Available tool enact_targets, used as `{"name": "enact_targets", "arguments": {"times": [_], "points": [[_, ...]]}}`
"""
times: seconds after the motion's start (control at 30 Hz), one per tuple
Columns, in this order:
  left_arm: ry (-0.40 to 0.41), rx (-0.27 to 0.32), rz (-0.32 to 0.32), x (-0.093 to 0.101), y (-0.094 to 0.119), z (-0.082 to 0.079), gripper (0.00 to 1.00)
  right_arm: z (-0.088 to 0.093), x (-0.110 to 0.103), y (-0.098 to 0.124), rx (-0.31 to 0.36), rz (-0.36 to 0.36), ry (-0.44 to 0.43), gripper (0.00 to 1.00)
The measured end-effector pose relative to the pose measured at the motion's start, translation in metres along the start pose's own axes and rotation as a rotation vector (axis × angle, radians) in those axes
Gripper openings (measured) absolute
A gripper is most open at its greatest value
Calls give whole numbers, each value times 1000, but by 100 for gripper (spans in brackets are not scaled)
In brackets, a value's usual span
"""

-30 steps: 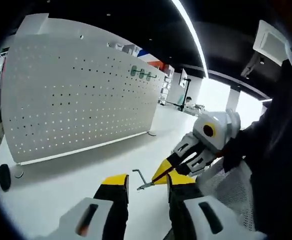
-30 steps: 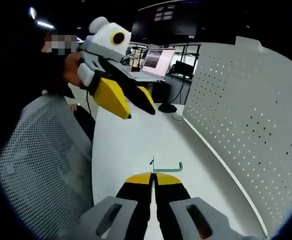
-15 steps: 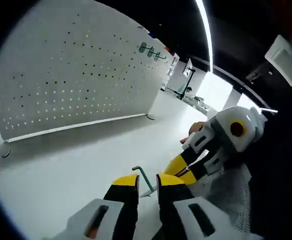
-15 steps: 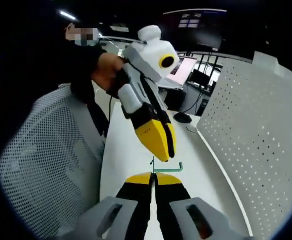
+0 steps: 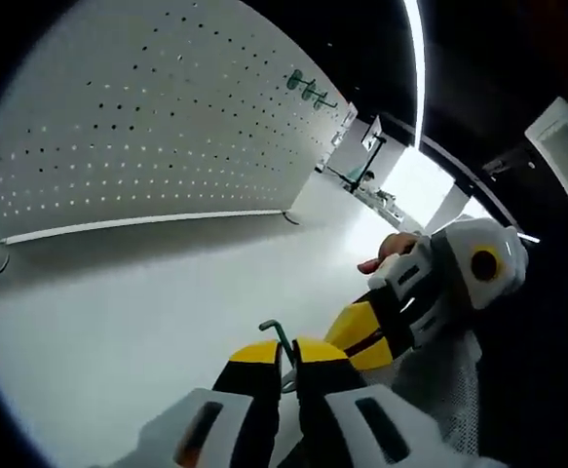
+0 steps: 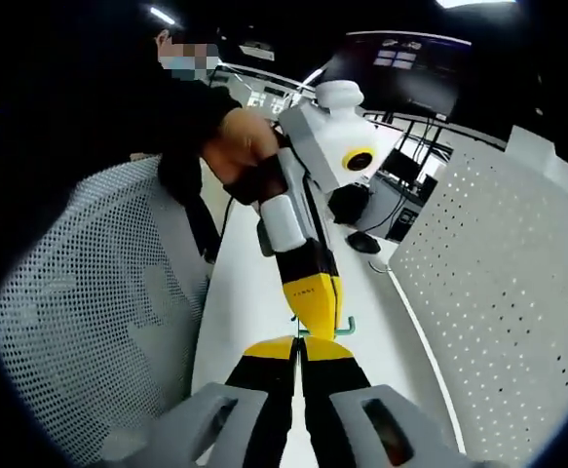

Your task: Insert the hook assembly into the mounting plate slot until the hook locks in place.

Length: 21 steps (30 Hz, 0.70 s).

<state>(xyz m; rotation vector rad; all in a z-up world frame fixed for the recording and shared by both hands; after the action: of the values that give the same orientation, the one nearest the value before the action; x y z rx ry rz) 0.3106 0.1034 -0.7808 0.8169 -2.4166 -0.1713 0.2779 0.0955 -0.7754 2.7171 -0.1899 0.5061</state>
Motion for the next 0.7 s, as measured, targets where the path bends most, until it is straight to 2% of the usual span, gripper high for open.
{"name": "enact_targets", "arguments": {"times": [0.2, 0.33, 0.4, 0.43, 0.53, 0.6, 0.7], "points": [[22, 27, 24, 3, 3, -6, 2, -2, -1, -2, -3, -4, 7, 0], [-2, 27, 10, 3, 4, -4, 1, -1, -1, -3, -5, -2, -1, 1], [-11, 31, 13, 4, 4, -4, 1, -2, -1, -3, -4, -3, -20, 1], [-25, 34, 8, 3, 5, -4, 1, -4, -2, -3, 13, -3, -85, 1], [-81, 36, -3, 2, 7, -5, 1, -3, 6, 1, 10, 11, -111, 5], [-163, 27, -28, -2, 9, -7, 1, -4, 10, 4, 17, 22, -140, 4], [-323, -19, -75, -9, 13, -5, 1, -2, 16, 7, 13, 35, -197, 4]]}}
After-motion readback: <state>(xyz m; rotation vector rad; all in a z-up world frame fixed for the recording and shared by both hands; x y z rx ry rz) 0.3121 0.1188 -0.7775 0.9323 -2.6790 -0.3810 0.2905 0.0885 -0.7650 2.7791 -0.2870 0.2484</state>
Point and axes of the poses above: the point that each gripper's makers call its tool centre point, and the gripper's own axes: y roughly backward along the fingers, x roughly to its right, z roughly out of its underside, the point moved 1 cm from there along y, roughly backward along the fingers, and after that the axes turned 12 degrees about x, right-handed, at the moved point
